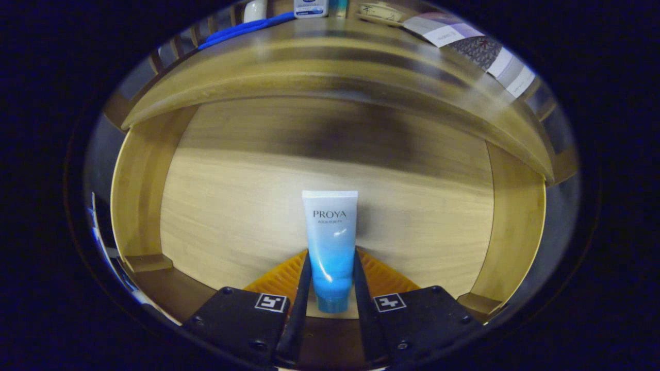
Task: Pull open the drawer, take out the items inside it, and place them on the countertop above the cabinet.
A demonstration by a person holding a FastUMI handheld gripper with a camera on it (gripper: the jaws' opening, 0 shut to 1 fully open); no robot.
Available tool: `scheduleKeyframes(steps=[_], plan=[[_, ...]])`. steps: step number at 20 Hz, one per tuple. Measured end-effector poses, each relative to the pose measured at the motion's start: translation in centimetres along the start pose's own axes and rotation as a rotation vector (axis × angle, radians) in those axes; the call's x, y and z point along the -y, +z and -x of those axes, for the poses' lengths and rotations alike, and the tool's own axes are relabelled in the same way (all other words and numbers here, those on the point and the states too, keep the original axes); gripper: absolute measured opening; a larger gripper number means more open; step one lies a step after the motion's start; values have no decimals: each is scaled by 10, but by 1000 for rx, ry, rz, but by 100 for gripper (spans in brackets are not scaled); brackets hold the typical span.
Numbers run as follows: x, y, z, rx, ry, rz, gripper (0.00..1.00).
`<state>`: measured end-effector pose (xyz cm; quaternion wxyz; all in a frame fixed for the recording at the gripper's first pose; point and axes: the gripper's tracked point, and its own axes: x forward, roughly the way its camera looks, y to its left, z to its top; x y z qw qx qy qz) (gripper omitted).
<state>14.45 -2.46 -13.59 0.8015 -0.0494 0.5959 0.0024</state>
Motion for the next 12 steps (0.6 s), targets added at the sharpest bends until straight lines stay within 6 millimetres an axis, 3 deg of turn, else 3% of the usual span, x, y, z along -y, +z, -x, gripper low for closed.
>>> scheduleKeyframes(steps=[12], plan=[[13, 9, 89, 141, 16, -23, 48]])
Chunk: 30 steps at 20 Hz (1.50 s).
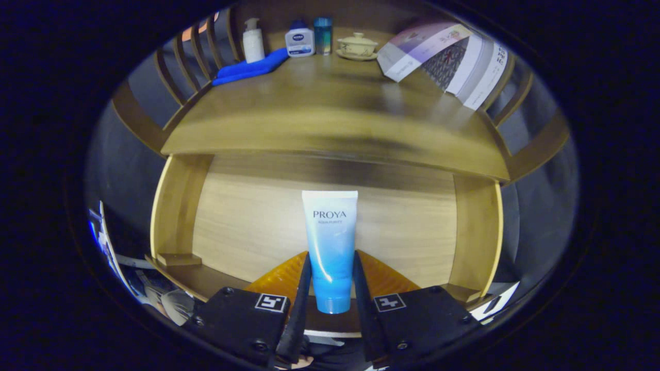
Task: Pull open the drawer, take out the items inside it, and place them on the countertop above the cabinet.
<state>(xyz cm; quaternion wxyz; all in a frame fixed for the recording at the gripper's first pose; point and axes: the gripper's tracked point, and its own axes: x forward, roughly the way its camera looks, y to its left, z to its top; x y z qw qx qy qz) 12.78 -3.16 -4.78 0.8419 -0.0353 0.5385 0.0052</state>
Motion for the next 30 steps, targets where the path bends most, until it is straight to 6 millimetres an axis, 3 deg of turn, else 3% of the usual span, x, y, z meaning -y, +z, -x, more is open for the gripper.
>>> scheduleKeyframes(steps=[4, 11, 13, 20, 25, 30], plan=[[-1, 25, 24, 47, 4, -19, 48], [-2, 87, 32, 59, 1, -87, 48], [-8, 107, 27, 43, 13, -117, 48], [1, 162, 5, -4, -36, -107, 48], [0, 172, -19, -50, -58, -85, 48], [-4, 183, -18, -14, -62, -77, 59]])
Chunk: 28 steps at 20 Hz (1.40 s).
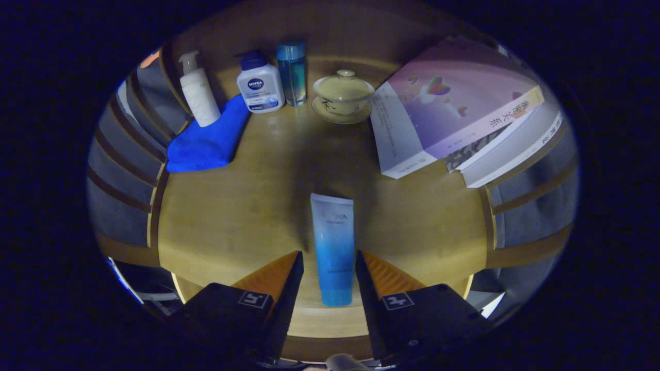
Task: Pull open the drawer, take out the items inside it, and place them on the countertop above the cabinet.
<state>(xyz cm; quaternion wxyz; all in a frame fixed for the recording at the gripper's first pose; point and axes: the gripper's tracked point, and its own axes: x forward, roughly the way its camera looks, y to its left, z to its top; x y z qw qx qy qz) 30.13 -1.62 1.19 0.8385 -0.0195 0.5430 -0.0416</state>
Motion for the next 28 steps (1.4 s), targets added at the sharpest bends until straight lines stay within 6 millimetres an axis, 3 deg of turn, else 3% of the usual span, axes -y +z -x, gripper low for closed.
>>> scheduleKeyframes(steps=[3, 12, 16, 22, 25, 28], plan=[[3, 3, 8, 22, -10, -2, 65], [6, -18, 44, 87, 50, -39, 64], [4, -52, 62, 126, 82, -2, 64], [-14, -109, 94, 271, 143, 58, 63], [0, -130, 105, 415, 104, 94, 63], [0, -154, 115, 570, 103, 95, 63]])
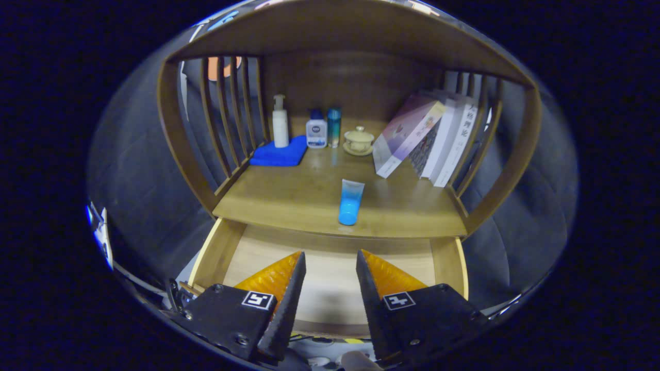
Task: Pull open the drawer, take out the items inside it, and place them on the countertop above the cabinet.
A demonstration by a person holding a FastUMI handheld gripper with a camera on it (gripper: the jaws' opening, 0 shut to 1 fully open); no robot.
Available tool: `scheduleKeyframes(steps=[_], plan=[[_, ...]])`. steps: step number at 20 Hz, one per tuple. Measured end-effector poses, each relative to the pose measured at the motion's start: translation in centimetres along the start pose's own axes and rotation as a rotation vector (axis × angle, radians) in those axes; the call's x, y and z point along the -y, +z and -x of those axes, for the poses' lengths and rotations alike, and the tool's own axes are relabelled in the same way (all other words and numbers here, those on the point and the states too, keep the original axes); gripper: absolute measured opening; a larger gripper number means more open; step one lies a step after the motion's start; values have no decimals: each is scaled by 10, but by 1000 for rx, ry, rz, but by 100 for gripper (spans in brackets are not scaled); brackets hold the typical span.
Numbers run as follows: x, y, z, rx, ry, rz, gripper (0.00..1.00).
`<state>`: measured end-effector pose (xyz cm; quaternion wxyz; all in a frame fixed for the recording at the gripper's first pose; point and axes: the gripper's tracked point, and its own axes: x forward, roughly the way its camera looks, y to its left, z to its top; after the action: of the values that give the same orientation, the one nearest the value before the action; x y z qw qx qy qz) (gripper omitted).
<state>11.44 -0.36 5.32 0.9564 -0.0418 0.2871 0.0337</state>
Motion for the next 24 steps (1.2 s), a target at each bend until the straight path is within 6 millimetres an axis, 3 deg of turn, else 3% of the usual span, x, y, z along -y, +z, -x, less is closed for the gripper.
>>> scheduleKeyframes(steps=[4, 7, 12, 18, 24], plan=[[-4, -14, 29, 232, -7, 25, 63], [-10, -30, 57, 374, 2, -27, 100], [-12, -78, 77, 547, -71, -7, 100], [-11, -140, 76, 600, -66, -74, 100], [8, -200, 24, 470, -112, -129, 100]])
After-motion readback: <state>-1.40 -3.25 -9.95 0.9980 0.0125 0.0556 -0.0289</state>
